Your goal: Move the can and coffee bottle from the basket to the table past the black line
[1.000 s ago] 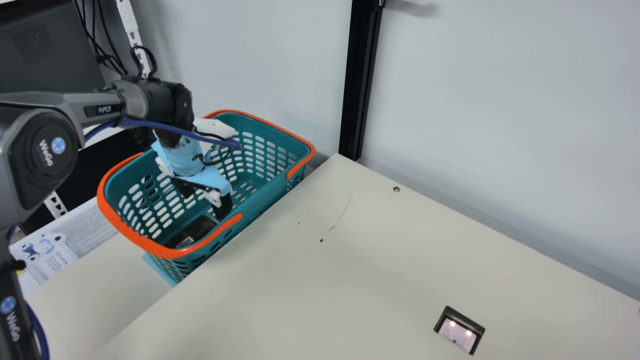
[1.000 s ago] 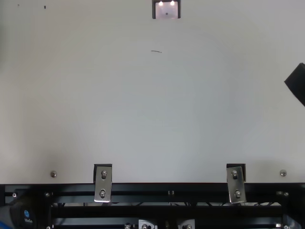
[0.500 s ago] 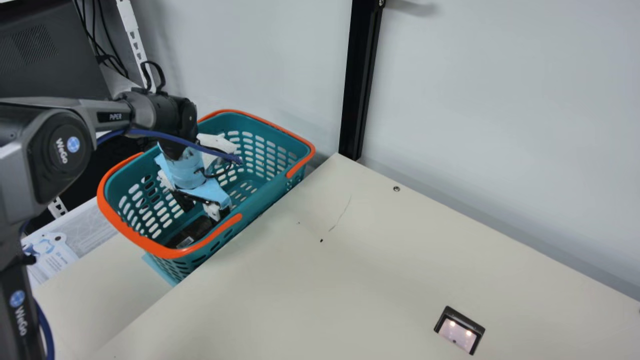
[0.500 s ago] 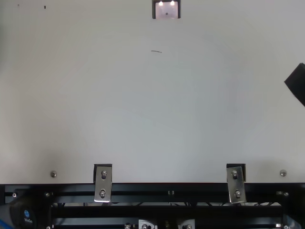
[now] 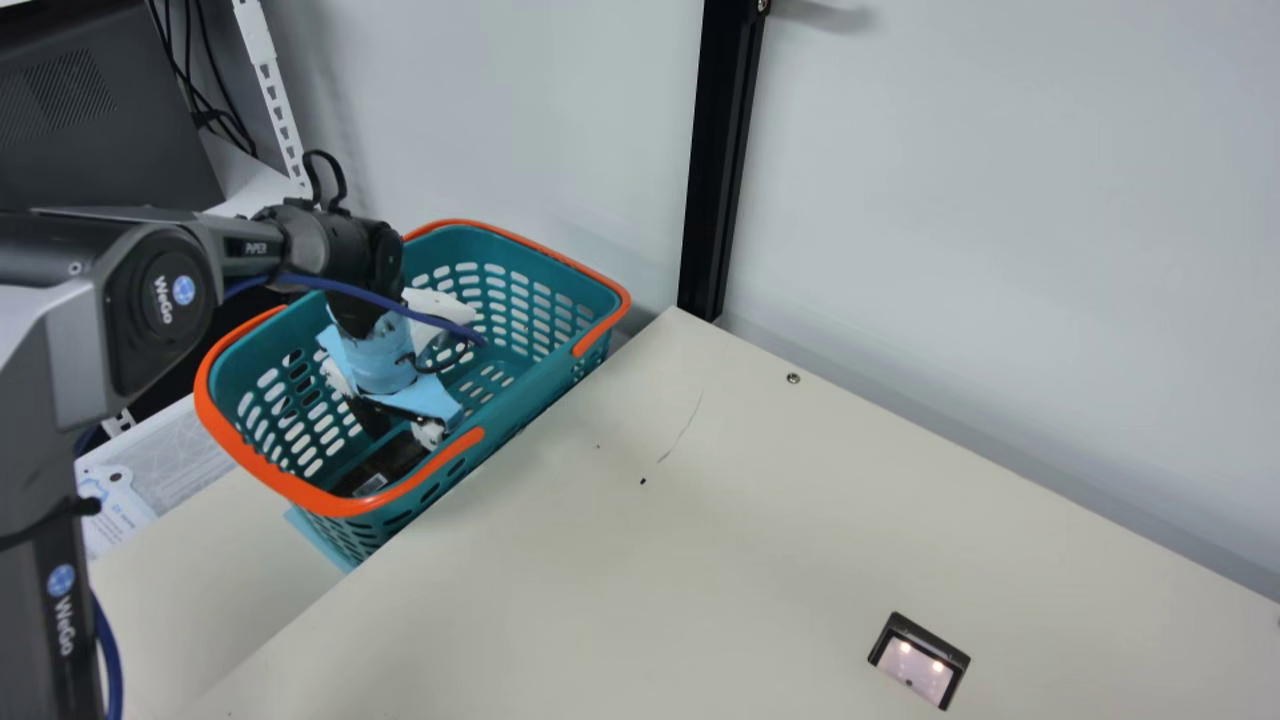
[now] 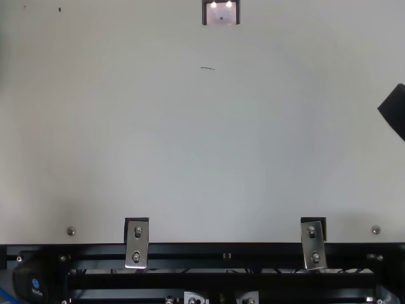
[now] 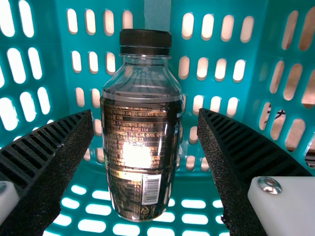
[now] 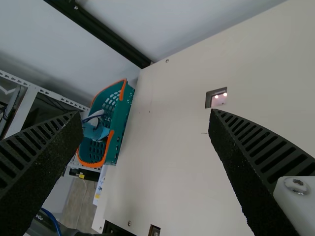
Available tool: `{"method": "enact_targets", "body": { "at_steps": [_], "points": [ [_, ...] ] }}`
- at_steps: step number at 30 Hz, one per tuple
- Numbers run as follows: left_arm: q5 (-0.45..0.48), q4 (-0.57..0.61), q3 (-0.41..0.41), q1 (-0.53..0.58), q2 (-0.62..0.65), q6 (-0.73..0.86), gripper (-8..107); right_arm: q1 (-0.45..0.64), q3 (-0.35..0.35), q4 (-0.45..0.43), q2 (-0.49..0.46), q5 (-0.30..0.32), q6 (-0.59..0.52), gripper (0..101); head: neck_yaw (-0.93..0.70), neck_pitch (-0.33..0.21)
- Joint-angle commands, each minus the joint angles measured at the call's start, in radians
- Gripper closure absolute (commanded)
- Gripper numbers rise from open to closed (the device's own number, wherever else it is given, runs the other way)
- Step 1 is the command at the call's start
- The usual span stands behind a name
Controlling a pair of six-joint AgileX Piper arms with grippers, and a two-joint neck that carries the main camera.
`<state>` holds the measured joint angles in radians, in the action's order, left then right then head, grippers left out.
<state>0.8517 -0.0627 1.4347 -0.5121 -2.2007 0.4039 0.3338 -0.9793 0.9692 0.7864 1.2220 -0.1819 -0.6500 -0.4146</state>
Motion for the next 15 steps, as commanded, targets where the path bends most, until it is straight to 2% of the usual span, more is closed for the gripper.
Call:
{"method": "enact_targets", "body": {
  "at_steps": [1,15],
  "points": [
    [0.001,0.004,0.012,-0.002,-0.016,0.003,9,0.000,0.000,0.000,0.000,0.000,0.000,0,-0.011,-0.020],
    [0.006,0.030,0.105,-0.017,-0.138,0.023,9,0.000,0.000,0.000,0.000,0.000,0.000,0,-0.011,-0.020]
  ]
}}
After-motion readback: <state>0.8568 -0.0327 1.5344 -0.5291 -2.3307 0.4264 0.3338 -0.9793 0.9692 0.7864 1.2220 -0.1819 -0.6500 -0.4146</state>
